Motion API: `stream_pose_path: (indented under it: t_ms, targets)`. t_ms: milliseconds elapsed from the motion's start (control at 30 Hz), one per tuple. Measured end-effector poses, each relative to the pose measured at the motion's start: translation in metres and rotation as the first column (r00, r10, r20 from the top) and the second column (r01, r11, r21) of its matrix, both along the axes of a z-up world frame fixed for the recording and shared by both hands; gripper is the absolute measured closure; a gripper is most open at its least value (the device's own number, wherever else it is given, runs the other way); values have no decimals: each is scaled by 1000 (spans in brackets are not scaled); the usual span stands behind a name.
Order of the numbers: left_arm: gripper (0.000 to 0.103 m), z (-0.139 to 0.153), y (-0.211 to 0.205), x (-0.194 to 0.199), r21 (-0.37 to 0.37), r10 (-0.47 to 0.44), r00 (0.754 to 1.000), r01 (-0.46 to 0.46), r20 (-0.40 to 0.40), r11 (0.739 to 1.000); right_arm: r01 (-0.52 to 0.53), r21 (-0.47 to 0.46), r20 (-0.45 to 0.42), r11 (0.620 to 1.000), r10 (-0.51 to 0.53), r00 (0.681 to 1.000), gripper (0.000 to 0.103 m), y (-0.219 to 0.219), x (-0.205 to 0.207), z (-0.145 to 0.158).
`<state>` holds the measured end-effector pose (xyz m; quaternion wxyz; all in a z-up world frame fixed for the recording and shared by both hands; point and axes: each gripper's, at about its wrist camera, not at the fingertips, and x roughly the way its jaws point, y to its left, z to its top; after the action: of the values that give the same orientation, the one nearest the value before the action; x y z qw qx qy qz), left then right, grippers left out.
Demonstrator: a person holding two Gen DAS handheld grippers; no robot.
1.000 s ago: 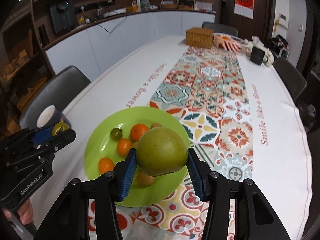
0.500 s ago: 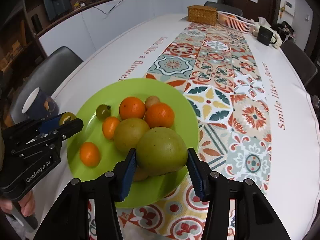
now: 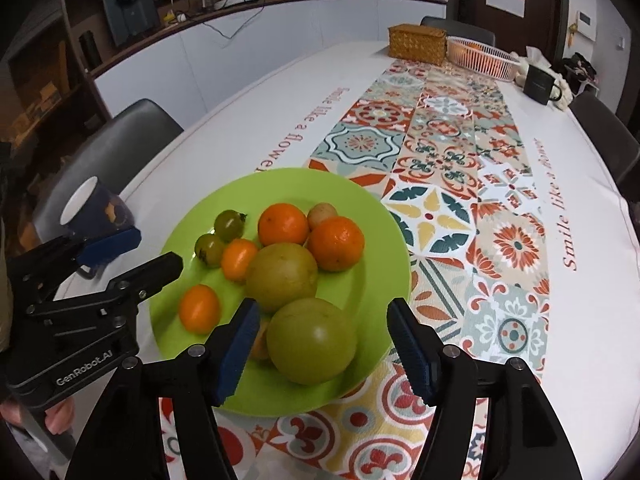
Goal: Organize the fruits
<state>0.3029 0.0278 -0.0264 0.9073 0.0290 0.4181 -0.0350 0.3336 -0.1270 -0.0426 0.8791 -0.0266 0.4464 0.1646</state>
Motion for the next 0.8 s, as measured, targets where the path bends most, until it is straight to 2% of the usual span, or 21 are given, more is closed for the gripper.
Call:
stream_pose_path:
  t_ms: [400,533,800]
  targets:
    - [41,47,-6,-72,0,-2,993,2,122,1000,67,30,163,997,-71,984,34,-18,-72,45]
    - [38,60,-11,-103,22,-13,985,9,172,1000,89,56,201,994,-98,975,34,-26,-101,58]
    - [26,76,-19,-164,29,-12,969,5,246,1000,154,95,285,983,-175,942,22,-43,-166,70]
